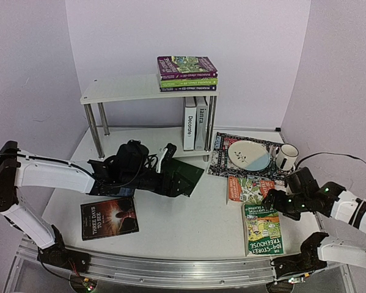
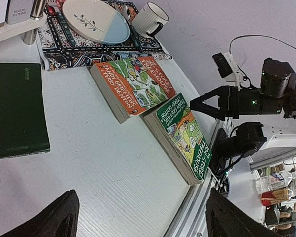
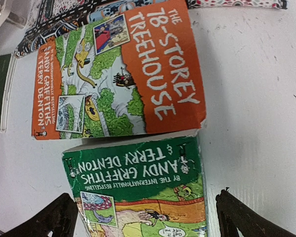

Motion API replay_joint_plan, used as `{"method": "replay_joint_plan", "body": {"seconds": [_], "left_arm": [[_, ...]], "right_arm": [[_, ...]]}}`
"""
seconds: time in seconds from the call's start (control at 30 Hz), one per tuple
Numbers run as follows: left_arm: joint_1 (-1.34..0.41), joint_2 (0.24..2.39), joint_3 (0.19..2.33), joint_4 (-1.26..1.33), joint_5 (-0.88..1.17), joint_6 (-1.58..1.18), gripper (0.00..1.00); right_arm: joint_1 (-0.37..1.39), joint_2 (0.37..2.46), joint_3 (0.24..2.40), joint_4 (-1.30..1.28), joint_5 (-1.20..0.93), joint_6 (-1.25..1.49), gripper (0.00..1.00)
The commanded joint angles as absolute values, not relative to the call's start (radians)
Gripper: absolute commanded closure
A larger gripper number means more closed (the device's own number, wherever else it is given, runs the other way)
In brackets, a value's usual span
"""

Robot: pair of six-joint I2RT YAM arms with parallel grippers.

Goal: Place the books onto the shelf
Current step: Move the book to the center of the board.

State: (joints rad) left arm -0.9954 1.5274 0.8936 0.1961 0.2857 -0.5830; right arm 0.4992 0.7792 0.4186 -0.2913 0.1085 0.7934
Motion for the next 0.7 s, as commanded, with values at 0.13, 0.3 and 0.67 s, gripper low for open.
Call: {"method": "replay_joint_plan", "body": {"seconds": [0.13, 0.3, 0.67], "left_arm": [[-1.008, 1.534, 0.902, 0.285, 0.268, -0.589, 0.11], [-1.007, 1.529, 0.886, 0.285, 0.239, -0.591, 0.11], [-1.007, 1.586, 0.868, 0.296, 0.249, -0.648, 0.11]], "right_arm": [[0.501, 0.844, 0.323, -0.316, 0.097, 0.914, 0.02], [0.501, 0.856, 0.248, -0.195, -0.034, 0.918, 0.04], [0.502, 0.861, 0.183, 0.241, -0.402, 1.053, 0.44]]}}
